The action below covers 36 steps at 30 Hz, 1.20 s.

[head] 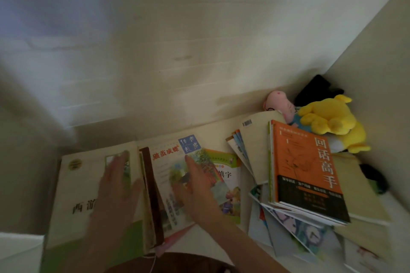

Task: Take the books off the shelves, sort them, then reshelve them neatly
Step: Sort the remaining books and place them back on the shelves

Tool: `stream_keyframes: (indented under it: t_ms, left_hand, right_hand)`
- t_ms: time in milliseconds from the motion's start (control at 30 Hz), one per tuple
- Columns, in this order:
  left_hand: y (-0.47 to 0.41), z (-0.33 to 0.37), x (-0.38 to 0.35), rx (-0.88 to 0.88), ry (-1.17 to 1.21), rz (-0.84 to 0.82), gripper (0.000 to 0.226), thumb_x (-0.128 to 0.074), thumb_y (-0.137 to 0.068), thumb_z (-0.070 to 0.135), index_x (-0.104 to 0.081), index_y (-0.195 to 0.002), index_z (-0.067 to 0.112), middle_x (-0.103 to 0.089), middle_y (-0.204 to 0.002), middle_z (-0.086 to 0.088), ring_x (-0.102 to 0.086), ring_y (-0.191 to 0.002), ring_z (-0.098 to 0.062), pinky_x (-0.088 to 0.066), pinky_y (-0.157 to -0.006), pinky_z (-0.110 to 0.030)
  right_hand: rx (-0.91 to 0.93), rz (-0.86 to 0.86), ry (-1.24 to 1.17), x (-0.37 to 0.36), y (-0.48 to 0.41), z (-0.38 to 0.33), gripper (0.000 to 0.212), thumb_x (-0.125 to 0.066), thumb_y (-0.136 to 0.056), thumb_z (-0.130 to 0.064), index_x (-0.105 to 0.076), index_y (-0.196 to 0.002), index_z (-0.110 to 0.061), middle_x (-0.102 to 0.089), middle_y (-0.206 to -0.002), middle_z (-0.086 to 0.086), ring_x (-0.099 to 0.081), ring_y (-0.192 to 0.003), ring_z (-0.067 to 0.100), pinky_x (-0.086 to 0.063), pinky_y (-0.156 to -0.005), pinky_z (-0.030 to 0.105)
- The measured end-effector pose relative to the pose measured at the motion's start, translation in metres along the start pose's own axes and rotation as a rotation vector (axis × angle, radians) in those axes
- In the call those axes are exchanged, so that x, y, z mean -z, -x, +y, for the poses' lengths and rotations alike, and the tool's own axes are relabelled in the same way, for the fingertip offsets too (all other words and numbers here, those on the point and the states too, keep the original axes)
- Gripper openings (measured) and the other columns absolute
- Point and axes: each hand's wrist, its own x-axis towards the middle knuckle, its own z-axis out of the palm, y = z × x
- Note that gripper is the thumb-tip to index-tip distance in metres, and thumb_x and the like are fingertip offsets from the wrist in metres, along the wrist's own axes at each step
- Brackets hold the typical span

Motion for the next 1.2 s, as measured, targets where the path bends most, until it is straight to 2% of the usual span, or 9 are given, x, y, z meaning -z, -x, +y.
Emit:
stream_keyframes:
  t_ms: [167, 267, 367, 467, 567, 867, 933, 1067, 1200]
  left_hand:
    - [0.010, 0.082, -0.094, -0.029, 0.406, -0.480, 0.036, -0.052, -0.096, 0.020, -0.042, -0.123, 0.042, -0.051, -0.124, 0.023, -0.052, -0.110, 0.009, -0.041, -0.089, -0.008]
    - [0.010, 0.111, -0.152, 0.056, 0.472, -0.697, 0.041, -0.055, -0.095, 0.023, -0.039, -0.131, 0.038, -0.051, -0.126, 0.013, -0.052, -0.106, 0.002, -0.045, -0.086, -0.016]
    - [0.008, 0.140, -0.192, 0.087, 0.436, -0.795, 0.059, -0.055, -0.094, 0.035, -0.027, -0.145, 0.030, -0.042, -0.143, 0.002, -0.044, -0.127, -0.012, -0.037, -0.096, -0.023]
    - [0.002, 0.162, -0.219, 0.163, 0.429, -0.816, 0.076, -0.056, -0.091, 0.044, -0.016, -0.150, 0.021, -0.039, -0.148, -0.004, -0.043, -0.130, -0.018, -0.034, -0.098, -0.028]
    - [-0.005, 0.170, -0.240, 0.183, 0.379, -0.760, 0.083, -0.061, -0.088, 0.047, -0.015, -0.150, 0.018, -0.042, -0.146, -0.004, -0.045, -0.129, -0.021, -0.036, -0.101, -0.031]
    - [-0.003, 0.169, -0.268, 0.260, 0.502, -0.643, 0.069, -0.078, -0.073, 0.038, -0.039, -0.126, 0.017, -0.058, -0.120, -0.002, -0.059, -0.103, -0.017, -0.050, -0.087, -0.033]
    - [0.004, 0.168, -0.265, 0.248, 0.566, -0.649, 0.065, -0.078, -0.074, 0.033, -0.040, -0.124, 0.020, -0.061, -0.117, -0.002, -0.063, -0.101, -0.018, -0.053, -0.088, -0.039]
    - [0.025, 0.164, -0.238, 0.199, 0.674, -0.641, 0.048, -0.075, -0.077, 0.019, -0.044, -0.114, 0.025, -0.066, -0.108, 0.000, -0.070, -0.084, -0.011, -0.056, -0.063, -0.021]
    - [0.042, 0.139, -0.194, 0.194, 0.666, -0.570, 0.061, -0.083, -0.066, 0.025, -0.047, -0.114, 0.029, -0.068, -0.104, 0.004, -0.069, -0.081, -0.004, -0.053, -0.061, -0.016]
  right_hand:
    - [0.012, 0.380, 0.237, 0.130, 0.017, 0.038, 0.058, -0.055, -0.097, -0.018, -0.028, -0.148, -0.020, -0.024, -0.156, 0.003, -0.020, -0.144, 0.018, -0.017, -0.119, 0.035]
    - [-0.100, 0.563, 0.329, 0.199, 0.029, 0.076, 0.058, -0.055, -0.096, -0.018, -0.030, -0.148, -0.015, -0.024, -0.156, 0.011, -0.020, -0.144, 0.029, -0.017, -0.118, 0.047]
    - [-0.212, 0.680, 0.405, 0.256, 0.039, 0.116, 0.067, -0.052, -0.093, -0.041, -0.032, -0.147, -0.008, -0.033, -0.152, 0.019, -0.026, -0.141, 0.038, -0.022, -0.114, 0.051]
    - [-0.358, 0.653, 0.311, 0.280, 0.047, 0.145, 0.065, -0.051, -0.098, -0.032, -0.022, -0.151, -0.009, -0.027, -0.155, 0.017, -0.018, -0.145, 0.032, -0.017, -0.115, 0.044]
    - [-0.340, 0.608, 0.095, 0.278, 0.047, 0.160, 0.061, -0.054, -0.097, -0.025, -0.025, -0.149, -0.010, -0.048, -0.134, 0.009, -0.043, -0.131, 0.033, -0.036, -0.103, 0.041]
    - [-0.287, 0.629, -0.085, 0.270, 0.052, 0.168, 0.077, -0.067, -0.083, -0.047, -0.030, -0.147, -0.022, -0.055, -0.124, 0.000, -0.057, -0.114, 0.024, -0.047, -0.098, 0.052]
    - [-0.277, 0.594, -0.153, 0.269, 0.058, 0.164, 0.074, -0.068, -0.082, -0.045, -0.033, -0.144, -0.025, -0.057, -0.127, 0.002, -0.060, -0.111, 0.021, -0.050, -0.095, 0.048]
    - [-0.262, 0.523, -0.299, 0.258, 0.080, 0.152, 0.059, -0.069, -0.085, -0.024, -0.040, -0.136, -0.029, -0.059, -0.121, -0.001, -0.061, -0.101, 0.010, -0.053, -0.071, 0.022]
    - [-0.232, 0.538, -0.323, 0.226, 0.099, 0.132, 0.068, -0.076, -0.077, -0.018, -0.035, -0.129, -0.036, -0.052, -0.118, -0.011, -0.054, -0.099, 0.001, -0.047, -0.070, 0.019]
